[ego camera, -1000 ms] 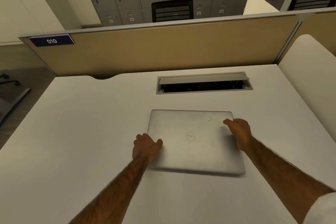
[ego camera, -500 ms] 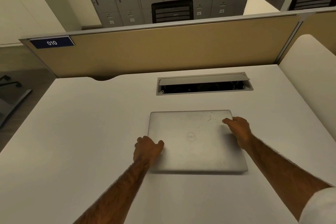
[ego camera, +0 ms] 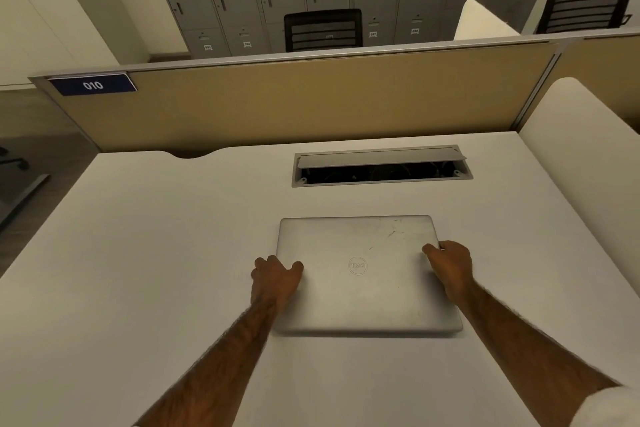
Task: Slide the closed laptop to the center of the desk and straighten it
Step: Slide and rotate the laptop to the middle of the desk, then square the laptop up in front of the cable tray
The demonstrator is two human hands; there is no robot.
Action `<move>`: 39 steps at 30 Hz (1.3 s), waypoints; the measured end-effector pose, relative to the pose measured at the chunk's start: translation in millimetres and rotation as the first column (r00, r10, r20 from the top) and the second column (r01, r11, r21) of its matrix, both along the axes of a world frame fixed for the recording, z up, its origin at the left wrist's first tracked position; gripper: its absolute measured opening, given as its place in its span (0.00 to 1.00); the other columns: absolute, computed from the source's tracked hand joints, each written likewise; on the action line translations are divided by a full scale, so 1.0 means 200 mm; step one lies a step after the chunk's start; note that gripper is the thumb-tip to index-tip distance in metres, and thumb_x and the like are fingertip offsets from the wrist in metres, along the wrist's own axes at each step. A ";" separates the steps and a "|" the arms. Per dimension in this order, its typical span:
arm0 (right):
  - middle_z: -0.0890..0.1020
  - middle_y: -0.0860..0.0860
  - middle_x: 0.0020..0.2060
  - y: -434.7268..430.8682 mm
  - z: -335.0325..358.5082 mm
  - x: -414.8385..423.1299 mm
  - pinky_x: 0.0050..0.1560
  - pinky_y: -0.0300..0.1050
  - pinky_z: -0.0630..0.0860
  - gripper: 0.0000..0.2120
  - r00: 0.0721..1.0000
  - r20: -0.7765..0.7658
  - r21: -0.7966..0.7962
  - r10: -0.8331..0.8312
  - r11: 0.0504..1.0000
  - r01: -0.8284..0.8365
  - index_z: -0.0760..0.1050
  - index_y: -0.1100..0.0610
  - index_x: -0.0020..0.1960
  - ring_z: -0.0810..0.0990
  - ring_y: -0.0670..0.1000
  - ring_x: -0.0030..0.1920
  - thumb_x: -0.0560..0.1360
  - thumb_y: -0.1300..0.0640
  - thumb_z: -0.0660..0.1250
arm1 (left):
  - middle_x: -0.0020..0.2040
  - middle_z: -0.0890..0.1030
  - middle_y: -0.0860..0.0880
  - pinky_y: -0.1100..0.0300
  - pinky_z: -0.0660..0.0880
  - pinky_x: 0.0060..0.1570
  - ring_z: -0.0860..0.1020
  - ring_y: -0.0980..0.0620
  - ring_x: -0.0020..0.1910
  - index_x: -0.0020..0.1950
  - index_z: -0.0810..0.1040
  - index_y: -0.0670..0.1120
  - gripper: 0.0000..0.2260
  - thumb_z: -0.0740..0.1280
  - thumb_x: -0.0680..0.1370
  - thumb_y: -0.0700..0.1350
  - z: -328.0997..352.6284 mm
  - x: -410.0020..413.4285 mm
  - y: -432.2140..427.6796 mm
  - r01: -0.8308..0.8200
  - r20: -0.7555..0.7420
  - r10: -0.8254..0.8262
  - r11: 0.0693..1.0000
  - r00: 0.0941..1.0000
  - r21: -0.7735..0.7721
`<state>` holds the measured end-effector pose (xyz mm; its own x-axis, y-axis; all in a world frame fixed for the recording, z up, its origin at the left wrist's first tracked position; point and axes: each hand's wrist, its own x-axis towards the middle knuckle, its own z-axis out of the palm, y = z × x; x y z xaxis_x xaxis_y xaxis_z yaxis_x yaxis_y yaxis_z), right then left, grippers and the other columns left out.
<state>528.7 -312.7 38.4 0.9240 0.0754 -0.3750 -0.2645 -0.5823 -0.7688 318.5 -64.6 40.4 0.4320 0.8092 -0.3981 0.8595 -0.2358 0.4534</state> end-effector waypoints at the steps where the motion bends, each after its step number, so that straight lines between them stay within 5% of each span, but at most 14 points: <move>1: 0.82 0.61 0.37 0.00 -0.01 0.00 0.49 0.62 0.81 0.14 1.000 0.013 -0.008 -0.001 1.000 0.001 0.79 0.71 0.41 0.80 0.62 0.40 0.72 0.57 0.70 | 0.66 0.70 0.42 0.50 0.72 0.51 0.69 0.40 0.67 0.67 0.71 0.39 0.29 0.63 0.75 0.59 0.00 0.00 0.01 0.002 0.004 -0.002 1.000 1.000 -0.006; 9: 0.69 0.55 0.28 0.02 -0.01 0.01 0.40 0.52 0.68 0.18 0.999 0.017 0.009 -0.037 0.999 0.037 0.65 0.58 0.28 0.70 0.58 0.34 0.72 0.57 0.69 | 0.66 0.69 0.42 0.49 0.72 0.56 0.68 0.40 0.68 0.70 0.70 0.41 0.30 0.63 0.75 0.59 -0.01 -0.01 0.03 -0.001 0.020 0.001 1.000 1.000 -0.031; 17: 0.70 0.52 0.24 0.03 -0.03 0.02 0.41 0.52 0.70 0.19 0.998 0.010 0.033 -0.064 0.997 0.064 0.67 0.58 0.26 0.71 0.57 0.32 0.71 0.56 0.70 | 0.66 0.69 0.42 0.47 0.74 0.56 0.69 0.40 0.68 0.69 0.70 0.41 0.29 0.64 0.75 0.58 -0.03 -0.01 0.01 -0.001 0.014 0.001 1.000 1.000 -0.005; 21: 0.76 0.53 0.27 0.01 -0.03 0.01 0.41 0.53 0.75 0.13 0.999 0.009 0.015 -0.042 0.999 0.042 0.73 0.60 0.28 0.77 0.59 0.35 0.69 0.57 0.71 | 0.65 0.70 0.42 0.47 0.74 0.56 0.69 0.40 0.67 0.69 0.70 0.41 0.30 0.63 0.75 0.60 -0.02 -0.01 0.01 0.006 -0.001 -0.006 1.000 1.000 0.007; 26: 0.86 0.62 0.44 -0.01 -0.04 0.01 0.53 0.63 0.84 0.08 1.000 0.008 -0.027 0.015 1.000 -0.015 0.83 0.65 0.44 0.85 0.65 0.46 0.67 0.61 0.73 | 0.65 0.70 0.42 0.48 0.74 0.54 0.70 0.41 0.67 0.69 0.71 0.41 0.31 0.63 0.74 0.61 -0.01 -0.02 -0.01 0.007 -0.008 -0.007 1.000 1.000 0.006; 39: 0.86 0.63 0.46 -0.03 -0.04 -0.02 0.52 0.63 0.84 0.08 0.999 0.004 0.002 0.034 0.999 -0.034 0.83 0.64 0.47 0.85 0.66 0.47 0.68 0.62 0.74 | 0.65 0.71 0.42 0.49 0.74 0.55 0.70 0.41 0.67 0.68 0.71 0.41 0.31 0.63 0.74 0.61 0.01 -0.04 -0.04 0.020 -0.030 -0.019 0.999 0.999 0.031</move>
